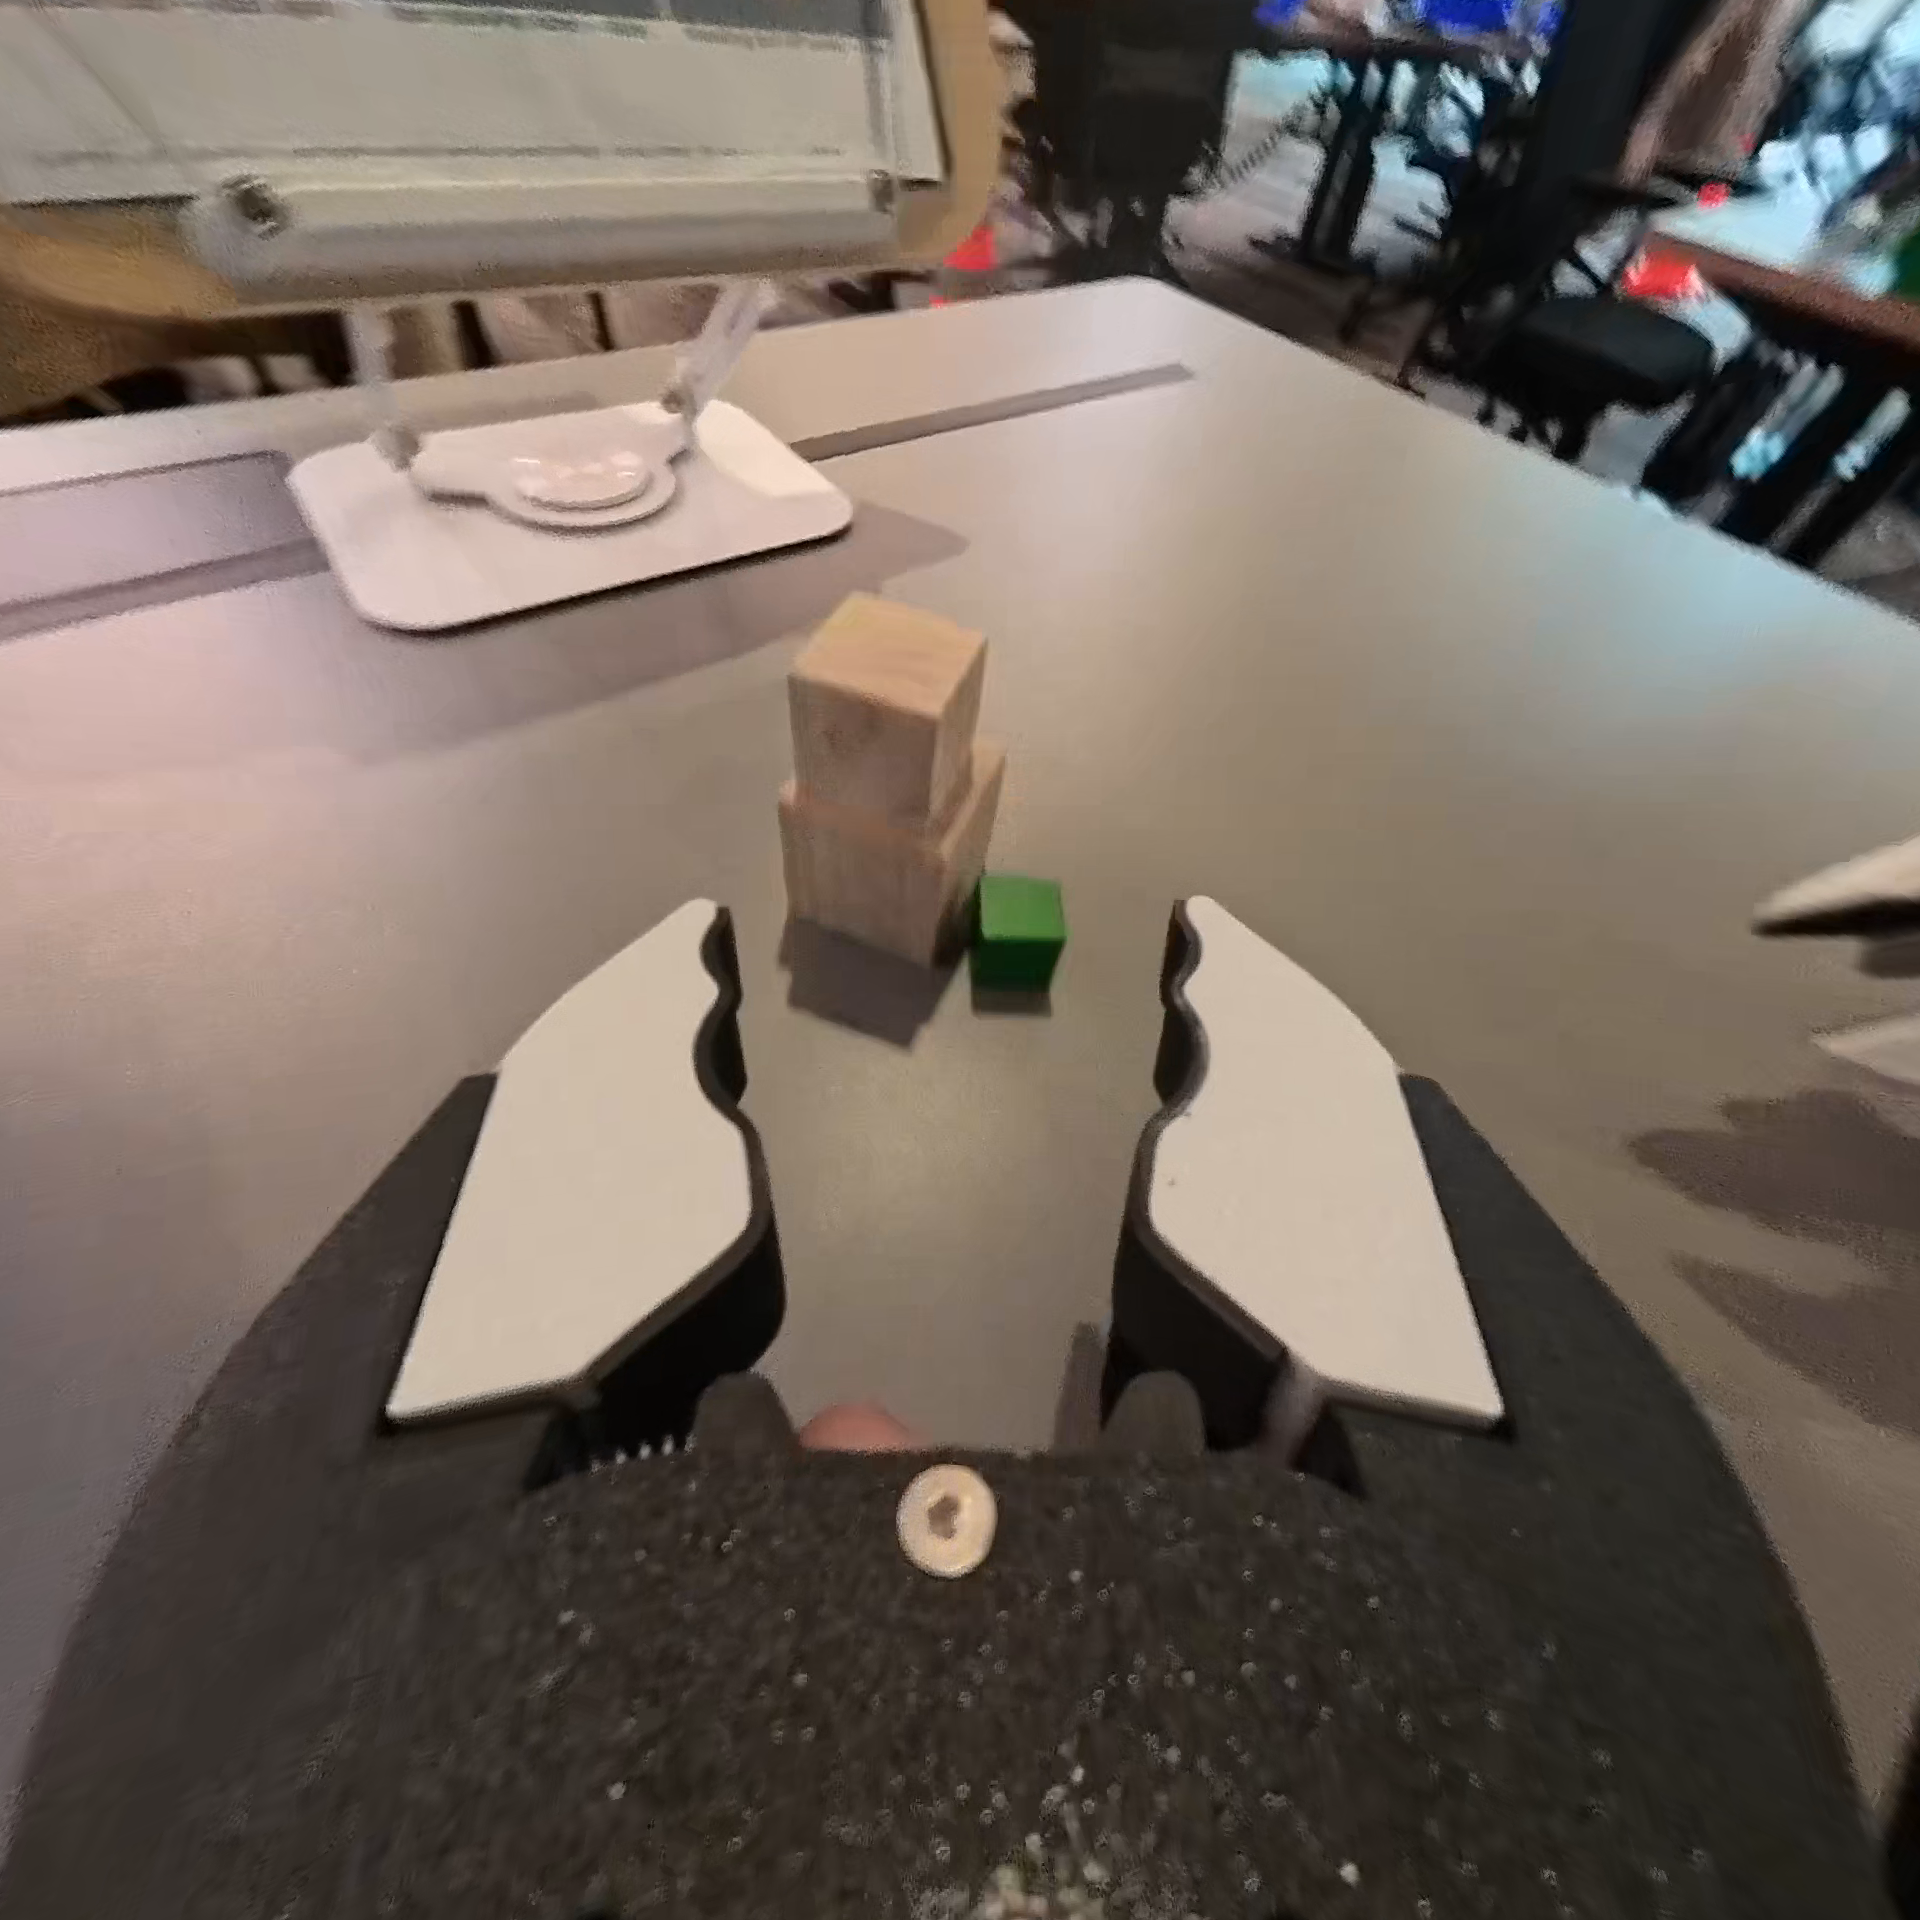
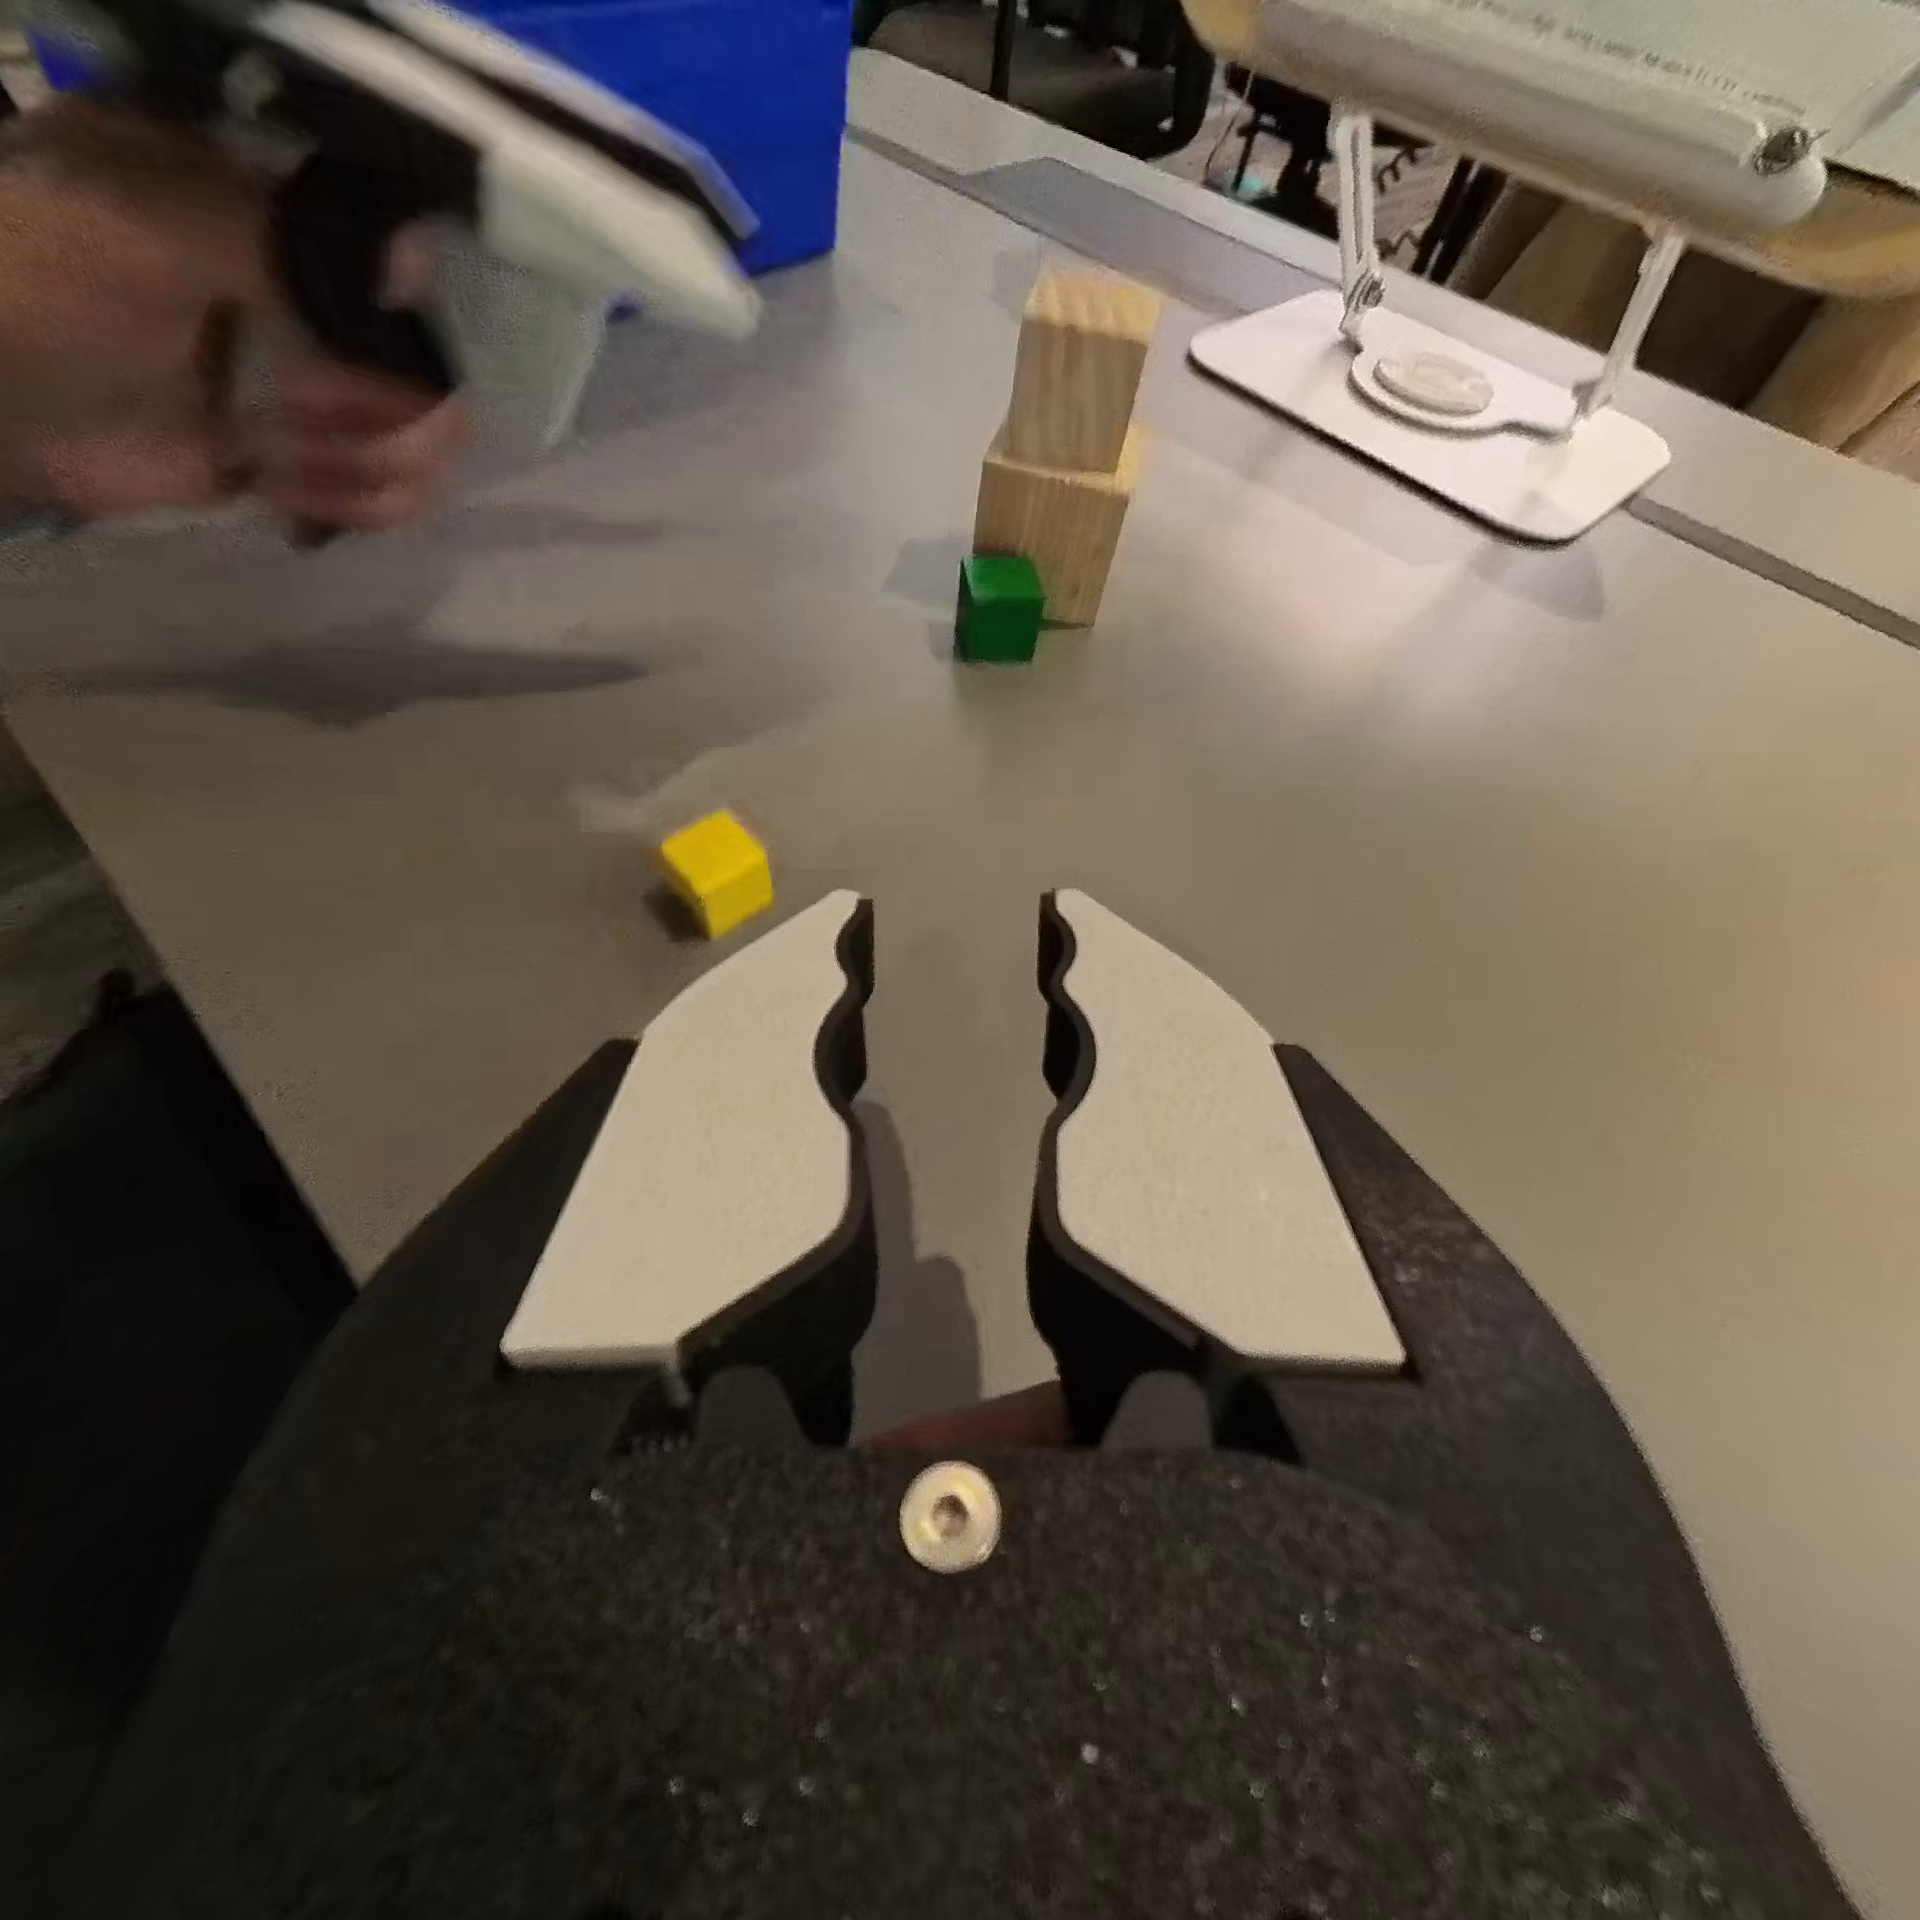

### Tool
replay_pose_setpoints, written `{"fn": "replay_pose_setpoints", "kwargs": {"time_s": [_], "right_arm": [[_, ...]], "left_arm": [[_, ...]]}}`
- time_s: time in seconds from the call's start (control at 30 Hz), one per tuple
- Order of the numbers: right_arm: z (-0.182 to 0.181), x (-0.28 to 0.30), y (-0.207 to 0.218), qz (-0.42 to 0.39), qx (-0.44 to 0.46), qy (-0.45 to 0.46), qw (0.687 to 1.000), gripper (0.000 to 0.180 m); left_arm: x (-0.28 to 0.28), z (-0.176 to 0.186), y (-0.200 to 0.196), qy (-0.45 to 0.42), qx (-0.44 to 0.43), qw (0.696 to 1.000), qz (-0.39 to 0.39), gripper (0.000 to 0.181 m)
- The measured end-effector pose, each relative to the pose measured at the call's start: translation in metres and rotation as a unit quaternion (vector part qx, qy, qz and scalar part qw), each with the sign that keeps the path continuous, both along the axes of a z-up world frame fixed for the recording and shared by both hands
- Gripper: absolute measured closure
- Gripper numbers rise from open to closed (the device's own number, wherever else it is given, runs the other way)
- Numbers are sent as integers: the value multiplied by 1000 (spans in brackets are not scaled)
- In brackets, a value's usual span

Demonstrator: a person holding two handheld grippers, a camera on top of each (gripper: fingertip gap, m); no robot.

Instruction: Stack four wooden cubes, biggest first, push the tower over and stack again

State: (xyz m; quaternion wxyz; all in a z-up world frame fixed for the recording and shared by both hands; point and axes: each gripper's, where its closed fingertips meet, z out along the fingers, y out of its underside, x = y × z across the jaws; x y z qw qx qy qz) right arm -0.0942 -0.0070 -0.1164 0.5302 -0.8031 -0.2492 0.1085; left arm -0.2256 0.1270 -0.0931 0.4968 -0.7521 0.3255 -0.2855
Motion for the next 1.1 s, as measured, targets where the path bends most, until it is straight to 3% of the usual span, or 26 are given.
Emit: {"fn": "replay_pose_setpoints", "kwargs": {"time_s": [0.17,0.3,0.47,0.57,0.67,0.8,0.87,0.97,1.1], "right_arm": [[4,-37,77,47,-35,-69,996,143],[-31,-56,137,46,-114,-112,986,135],[-63,-71,158,42,-172,-96,979,136],[-69,-74,159,42,-174,-90,980,151],[-49,-72,154,55,-137,-92,985,151],[24,-67,158,80,-53,-93,991,151],[50,-62,171,79,-57,-97,991,151],[57,-58,195,45,-120,-81,988,151],[42,-67,215,-10,-193,-37,980,151]], "left_arm": [[-39,-11,-65,-1,15,996,88,111],[-43,-15,-97,17,55,994,97,117],[-39,-19,-111,36,81,993,79,119],[-43,-26,-114,49,90,992,78,121],[-47,-30,-115,52,89,992,79,123],[-49,-31,-114,36,69,994,74,123],[-48,-32,-113,33,60,995,72,124],[-47,-33,-111,34,51,996,71,124],[-40,-32,-112,35,49,996,63,124]]}}
